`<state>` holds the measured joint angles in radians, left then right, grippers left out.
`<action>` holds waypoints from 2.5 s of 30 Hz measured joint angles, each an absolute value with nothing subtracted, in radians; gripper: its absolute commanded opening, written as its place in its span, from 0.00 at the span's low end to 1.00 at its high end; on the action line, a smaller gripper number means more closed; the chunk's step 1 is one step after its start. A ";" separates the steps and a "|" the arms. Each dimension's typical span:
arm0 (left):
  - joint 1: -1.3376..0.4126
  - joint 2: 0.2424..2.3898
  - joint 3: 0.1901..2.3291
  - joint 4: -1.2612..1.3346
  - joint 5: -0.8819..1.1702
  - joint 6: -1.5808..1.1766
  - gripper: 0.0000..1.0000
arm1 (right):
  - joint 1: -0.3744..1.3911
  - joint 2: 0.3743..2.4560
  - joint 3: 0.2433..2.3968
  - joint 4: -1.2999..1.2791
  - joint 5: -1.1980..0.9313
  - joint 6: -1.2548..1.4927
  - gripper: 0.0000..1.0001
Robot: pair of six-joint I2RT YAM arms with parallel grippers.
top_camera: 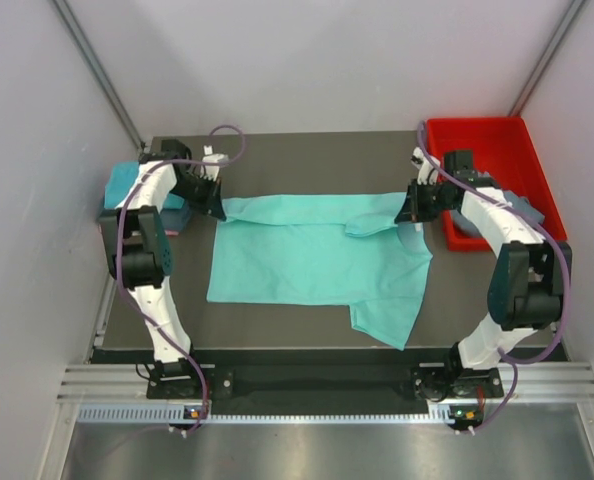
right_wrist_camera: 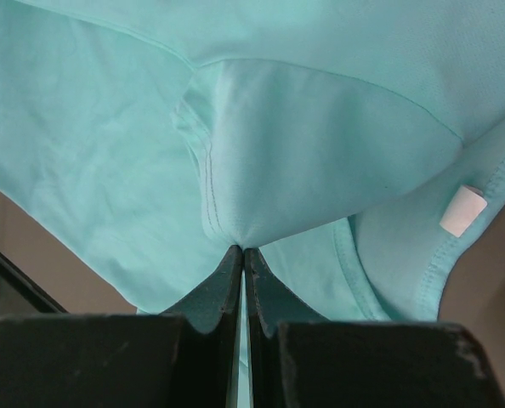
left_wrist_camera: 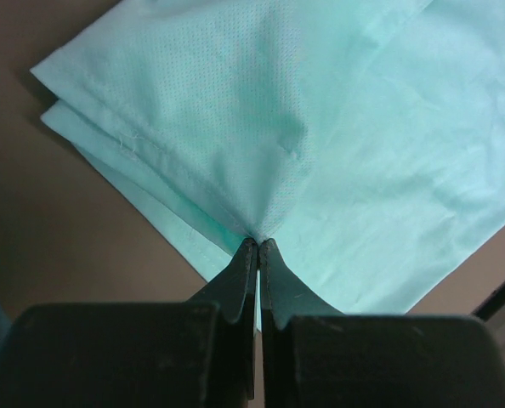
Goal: Fold and stack the t-shirts
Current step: Fold the tshirt
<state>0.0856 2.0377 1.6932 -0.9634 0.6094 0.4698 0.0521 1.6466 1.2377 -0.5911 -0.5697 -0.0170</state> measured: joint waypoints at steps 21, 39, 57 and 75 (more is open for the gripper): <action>0.111 1.913 1.657 -0.922 0.553 0.247 0.45 | 0.052 1.601 1.333 -0.597 -0.564 -0.007 0.36; 0.118 2.109 1.663 -0.910 0.628 0.049 0.46 | 0.058 1.880 1.493 -0.559 -0.599 0.074 0.40; 0.129 2.320 1.889 -0.869 0.580 0.043 0.33 | 0.098 1.966 1.493 -0.538 -0.570 0.064 0.40; 0.130 2.333 1.945 -0.857 0.560 0.046 0.33 | 0.111 1.975 1.457 -0.540 -0.532 0.033 0.40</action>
